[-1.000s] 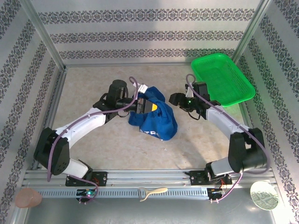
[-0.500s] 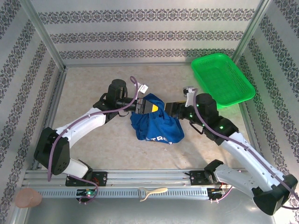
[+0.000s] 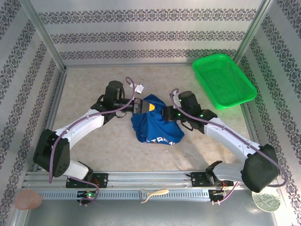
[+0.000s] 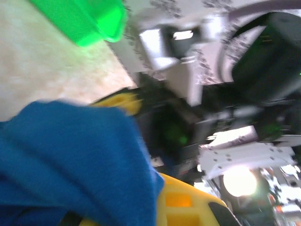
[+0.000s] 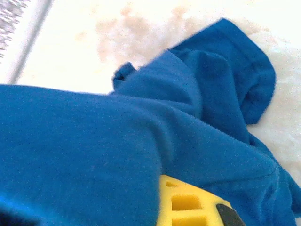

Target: Fold the inside-out t-shirt

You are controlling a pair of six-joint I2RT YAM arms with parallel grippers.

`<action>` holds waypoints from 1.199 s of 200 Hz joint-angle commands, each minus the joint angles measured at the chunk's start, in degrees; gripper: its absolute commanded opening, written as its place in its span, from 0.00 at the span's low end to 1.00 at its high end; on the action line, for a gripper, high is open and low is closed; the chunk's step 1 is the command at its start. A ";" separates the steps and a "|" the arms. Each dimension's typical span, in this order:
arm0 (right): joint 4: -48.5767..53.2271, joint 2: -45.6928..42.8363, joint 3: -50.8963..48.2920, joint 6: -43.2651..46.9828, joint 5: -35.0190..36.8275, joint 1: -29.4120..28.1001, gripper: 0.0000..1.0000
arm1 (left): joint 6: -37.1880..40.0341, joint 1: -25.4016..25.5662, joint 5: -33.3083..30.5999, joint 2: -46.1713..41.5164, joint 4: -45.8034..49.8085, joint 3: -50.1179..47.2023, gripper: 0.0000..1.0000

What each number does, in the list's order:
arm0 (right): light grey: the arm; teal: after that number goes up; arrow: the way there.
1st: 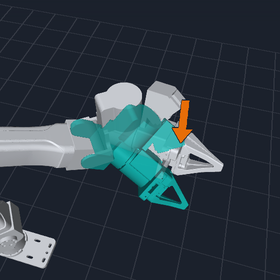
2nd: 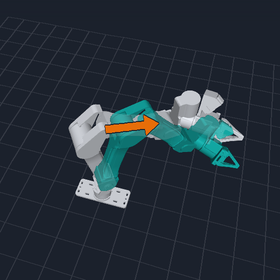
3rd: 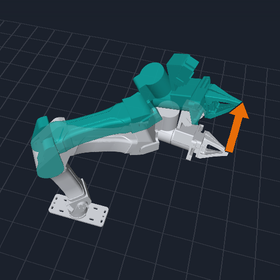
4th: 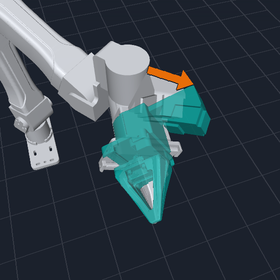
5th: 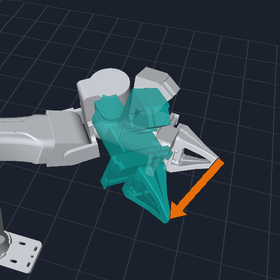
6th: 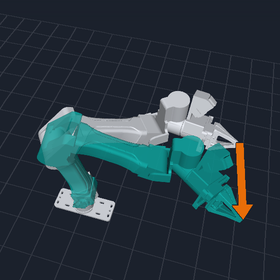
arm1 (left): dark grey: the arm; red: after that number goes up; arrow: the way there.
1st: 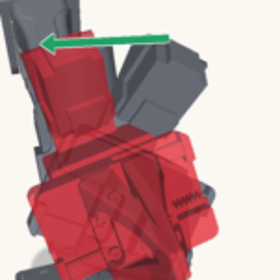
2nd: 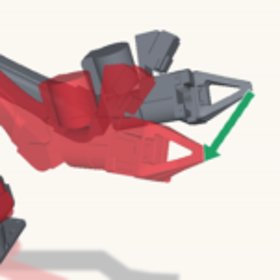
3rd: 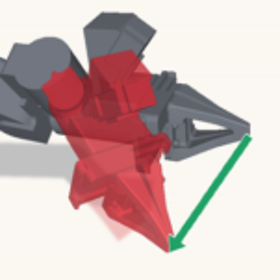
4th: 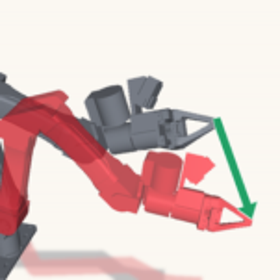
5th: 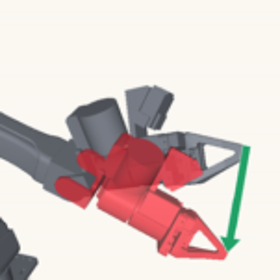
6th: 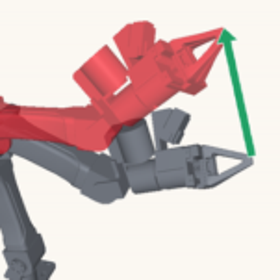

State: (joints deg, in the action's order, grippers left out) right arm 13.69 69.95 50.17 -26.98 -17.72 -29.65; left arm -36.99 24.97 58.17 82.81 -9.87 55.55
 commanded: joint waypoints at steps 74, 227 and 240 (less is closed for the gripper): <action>-45.91 -4.23 -6.49 -20.72 -42.26 8.56 0.00 | -10.39 -7.77 -3.69 7.85 -15.81 -3.13 0.46; -52.88 -0.11 -7.02 -26.27 -37.68 9.19 0.00 | 11.53 3.15 -14.89 -6.08 4.84 3.48 0.51; -52.87 -0.17 -7.11 -26.45 -37.66 9.35 0.00 | 11.54 3.42 -14.53 -5.00 4.12 3.36 0.51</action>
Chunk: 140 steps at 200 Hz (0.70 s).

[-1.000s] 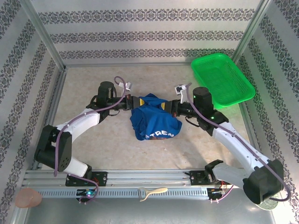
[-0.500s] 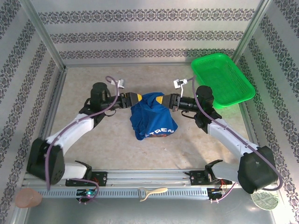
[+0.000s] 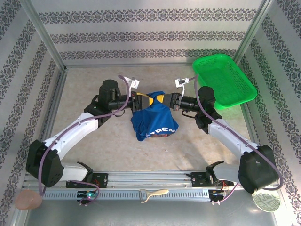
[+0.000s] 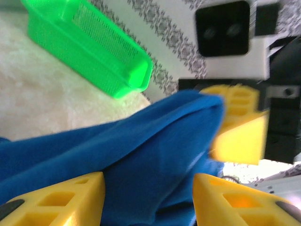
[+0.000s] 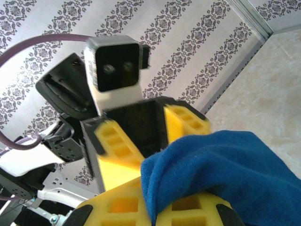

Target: Fold the inside-out t-shirt

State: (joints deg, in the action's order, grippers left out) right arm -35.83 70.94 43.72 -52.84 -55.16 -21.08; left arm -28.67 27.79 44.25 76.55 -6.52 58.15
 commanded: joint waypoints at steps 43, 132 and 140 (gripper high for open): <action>-3.22 -0.93 -0.98 -0.66 -0.39 1.15 0.00 | 2.10 1.39 -1.47 5.49 -1.44 1.78 0.23; 17.26 4.08 -6.30 8.48 19.25 5.87 0.60 | -32.59 -3.11 20.88 10.70 -31.62 9.26 0.00; 18.86 4.17 -6.17 8.71 20.24 5.95 0.59 | -38.88 -3.16 21.82 11.66 -40.29 8.92 0.00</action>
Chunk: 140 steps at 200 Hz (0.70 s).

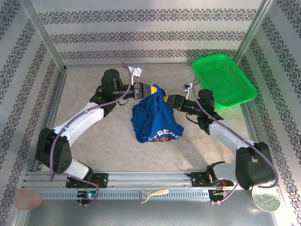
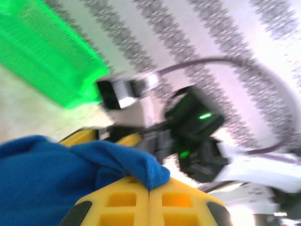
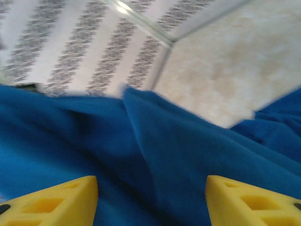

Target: Fold the inside-out t-shirt

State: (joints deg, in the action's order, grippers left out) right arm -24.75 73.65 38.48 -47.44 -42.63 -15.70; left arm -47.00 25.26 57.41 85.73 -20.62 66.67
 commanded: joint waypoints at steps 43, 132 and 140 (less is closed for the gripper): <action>22.89 -11.51 3.44 8.43 13.27 -0.43 0.59 | -33.45 -0.86 6.60 6.49 -40.37 0.12 0.00; 36.23 -14.51 18.89 21.33 26.30 -14.63 0.66 | -19.48 -0.95 0.23 1.41 -12.36 0.62 0.00; 35.42 -12.27 19.71 21.55 26.22 -14.80 0.65 | -20.26 -0.99 0.33 1.45 -12.97 0.56 0.00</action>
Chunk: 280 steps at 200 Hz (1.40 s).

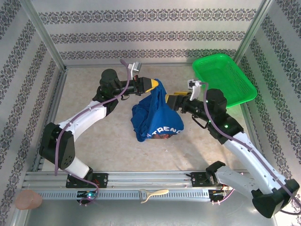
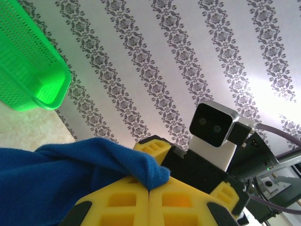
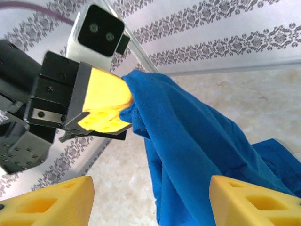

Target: Fold the inside-out t-shirt

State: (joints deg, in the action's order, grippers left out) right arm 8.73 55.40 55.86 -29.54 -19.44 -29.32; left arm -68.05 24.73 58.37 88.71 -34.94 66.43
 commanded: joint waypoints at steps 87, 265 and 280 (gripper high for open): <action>-19.98 10.87 -6.28 -5.45 -24.38 10.81 0.00 | -20.41 -6.41 -10.41 -0.59 -18.88 -6.65 0.08; -30.46 11.22 -10.13 -11.68 -28.60 11.74 0.00 | 44.35 26.64 -60.86 -23.79 34.29 -17.53 0.56; -29.84 11.15 -10.24 -11.68 -27.94 11.97 0.00 | 45.14 26.72 -60.89 -20.98 32.45 -16.41 0.57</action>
State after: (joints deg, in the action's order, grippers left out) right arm -19.14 66.92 46.22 -40.82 -48.66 -18.09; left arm -28.77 51.03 3.86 64.90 -1.72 48.31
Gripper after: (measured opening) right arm 0.058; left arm 0.568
